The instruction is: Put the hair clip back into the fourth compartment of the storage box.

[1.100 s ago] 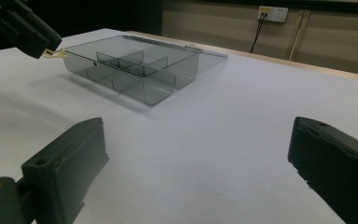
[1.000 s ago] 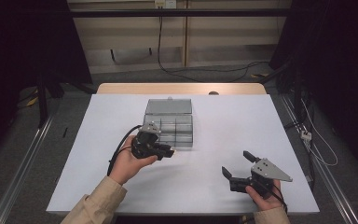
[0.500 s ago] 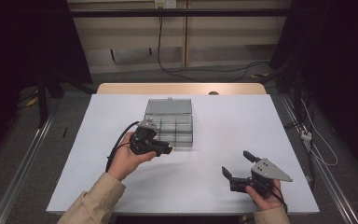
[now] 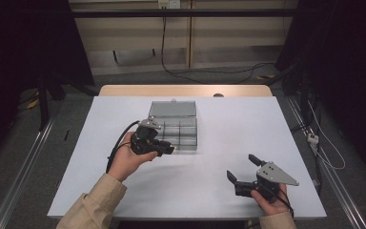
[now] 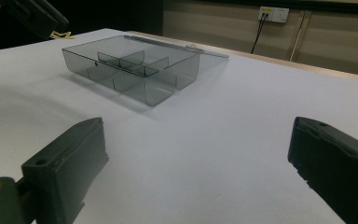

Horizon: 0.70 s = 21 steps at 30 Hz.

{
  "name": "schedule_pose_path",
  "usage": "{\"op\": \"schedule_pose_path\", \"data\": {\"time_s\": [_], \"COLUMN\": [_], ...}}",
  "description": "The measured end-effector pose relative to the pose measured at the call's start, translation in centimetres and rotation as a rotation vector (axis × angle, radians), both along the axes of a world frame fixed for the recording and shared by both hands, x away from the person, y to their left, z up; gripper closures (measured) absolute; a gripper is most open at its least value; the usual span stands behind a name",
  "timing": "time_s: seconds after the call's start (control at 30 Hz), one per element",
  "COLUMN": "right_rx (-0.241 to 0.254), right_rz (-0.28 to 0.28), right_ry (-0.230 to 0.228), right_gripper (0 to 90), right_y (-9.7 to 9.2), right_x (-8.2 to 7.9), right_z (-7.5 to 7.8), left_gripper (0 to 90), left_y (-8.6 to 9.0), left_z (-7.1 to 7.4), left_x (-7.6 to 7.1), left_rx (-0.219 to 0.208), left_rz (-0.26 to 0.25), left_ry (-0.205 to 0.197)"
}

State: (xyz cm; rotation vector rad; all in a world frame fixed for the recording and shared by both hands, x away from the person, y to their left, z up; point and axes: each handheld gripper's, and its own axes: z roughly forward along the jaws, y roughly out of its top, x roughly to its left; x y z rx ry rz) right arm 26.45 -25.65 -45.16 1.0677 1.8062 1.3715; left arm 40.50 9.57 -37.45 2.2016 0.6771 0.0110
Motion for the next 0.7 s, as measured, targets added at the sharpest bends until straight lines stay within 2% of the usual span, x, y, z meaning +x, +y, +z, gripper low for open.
{"op": "schedule_pose_path", "data": {"time_s": [0.7], "right_rx": [0.006], "right_rz": [-0.002], "right_ry": [-0.003], "right_gripper": [3.7], "right_y": [-0.02], "right_x": [-0.02], "right_z": [0.04], "left_gripper": [71.7], "left_y": [0.55], "left_z": [0.74], "left_x": [0.83], "left_rx": [-0.001], "left_rz": [0.028], "left_ry": [-0.007]}}
